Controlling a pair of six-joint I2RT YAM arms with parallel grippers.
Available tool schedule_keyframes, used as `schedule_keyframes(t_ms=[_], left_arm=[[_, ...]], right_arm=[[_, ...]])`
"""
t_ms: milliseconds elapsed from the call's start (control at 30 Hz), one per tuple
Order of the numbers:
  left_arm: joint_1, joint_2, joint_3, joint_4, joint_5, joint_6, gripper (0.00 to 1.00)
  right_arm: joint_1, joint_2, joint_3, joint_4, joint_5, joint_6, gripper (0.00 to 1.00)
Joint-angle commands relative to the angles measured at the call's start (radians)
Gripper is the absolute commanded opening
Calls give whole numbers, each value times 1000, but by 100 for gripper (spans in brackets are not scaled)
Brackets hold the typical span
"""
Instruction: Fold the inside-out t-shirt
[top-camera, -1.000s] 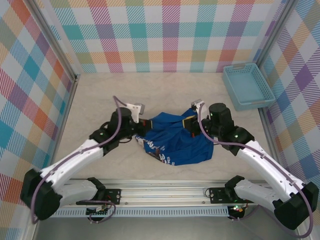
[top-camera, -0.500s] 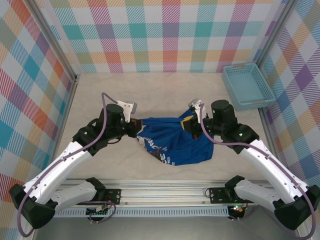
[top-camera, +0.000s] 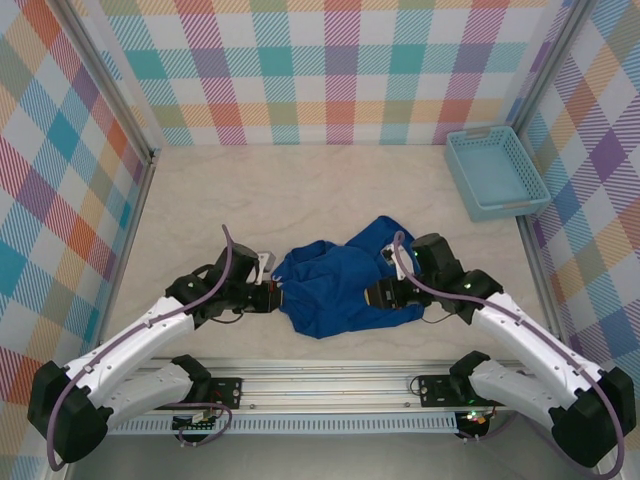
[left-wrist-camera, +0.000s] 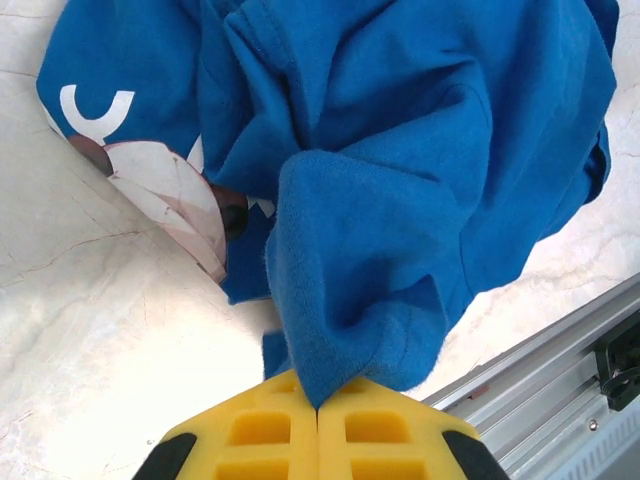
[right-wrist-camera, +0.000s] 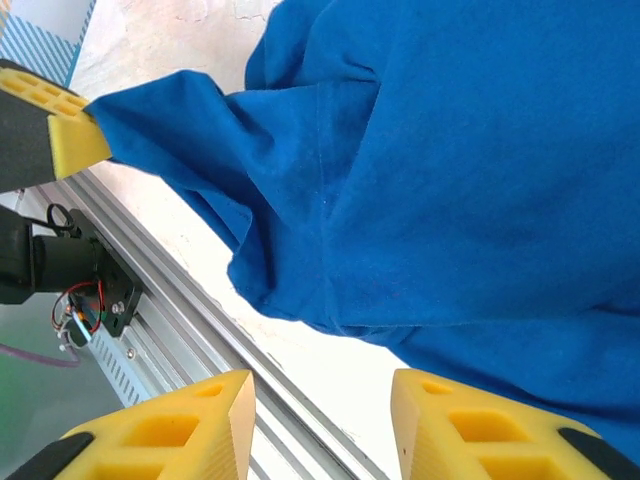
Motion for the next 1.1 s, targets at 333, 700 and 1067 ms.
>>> schedule_keyframes(t_ms=[333,700,1067], left_arm=[[-10,-166,26,-163,-609,-65,63],[55,461,254,291,-299,36,78],[145,879,397,419,14,-21,71]], right_arm=[[-8,291,173,49,413,19,47],[-182,629,343,114,450,-20,64],[-175,982,519,87,409,10,58]])
